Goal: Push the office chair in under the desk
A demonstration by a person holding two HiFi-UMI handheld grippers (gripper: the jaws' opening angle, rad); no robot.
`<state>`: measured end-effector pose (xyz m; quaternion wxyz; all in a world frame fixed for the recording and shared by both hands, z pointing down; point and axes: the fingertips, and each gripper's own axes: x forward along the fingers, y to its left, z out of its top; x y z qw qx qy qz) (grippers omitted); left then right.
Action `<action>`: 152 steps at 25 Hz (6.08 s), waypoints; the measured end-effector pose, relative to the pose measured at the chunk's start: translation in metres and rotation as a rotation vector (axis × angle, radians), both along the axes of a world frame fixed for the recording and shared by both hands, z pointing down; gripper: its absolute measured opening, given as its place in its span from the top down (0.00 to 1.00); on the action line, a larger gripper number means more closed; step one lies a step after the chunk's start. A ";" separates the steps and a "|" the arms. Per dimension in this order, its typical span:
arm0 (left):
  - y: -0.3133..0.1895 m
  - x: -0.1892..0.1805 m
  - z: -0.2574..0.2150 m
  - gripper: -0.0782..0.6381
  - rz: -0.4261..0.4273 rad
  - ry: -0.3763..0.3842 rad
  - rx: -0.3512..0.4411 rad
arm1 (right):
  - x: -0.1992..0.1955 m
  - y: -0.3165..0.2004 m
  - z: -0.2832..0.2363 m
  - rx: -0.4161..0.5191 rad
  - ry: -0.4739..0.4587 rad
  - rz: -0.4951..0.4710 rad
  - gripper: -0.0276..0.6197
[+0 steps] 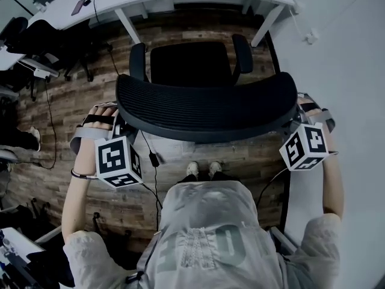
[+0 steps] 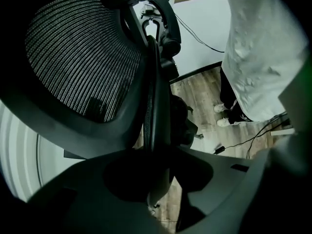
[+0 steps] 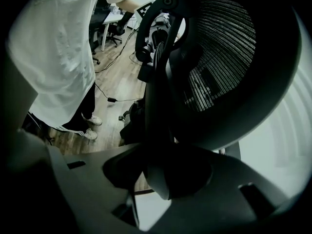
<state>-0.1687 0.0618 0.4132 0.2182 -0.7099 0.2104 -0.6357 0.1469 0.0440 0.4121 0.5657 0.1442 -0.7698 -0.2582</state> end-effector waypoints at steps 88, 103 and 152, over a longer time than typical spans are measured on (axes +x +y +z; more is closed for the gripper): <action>-0.634 -0.021 0.007 0.67 -0.103 -0.096 0.113 | -0.016 -0.638 0.004 0.041 -0.066 -0.004 0.71; -0.635 -0.022 0.008 0.67 -0.130 -0.112 0.130 | -0.016 -0.638 0.004 0.052 -0.094 -0.022 0.71; -0.541 0.097 -0.133 0.87 -0.632 1.422 0.620 | -0.056 -0.528 -0.139 0.246 -1.417 0.556 0.93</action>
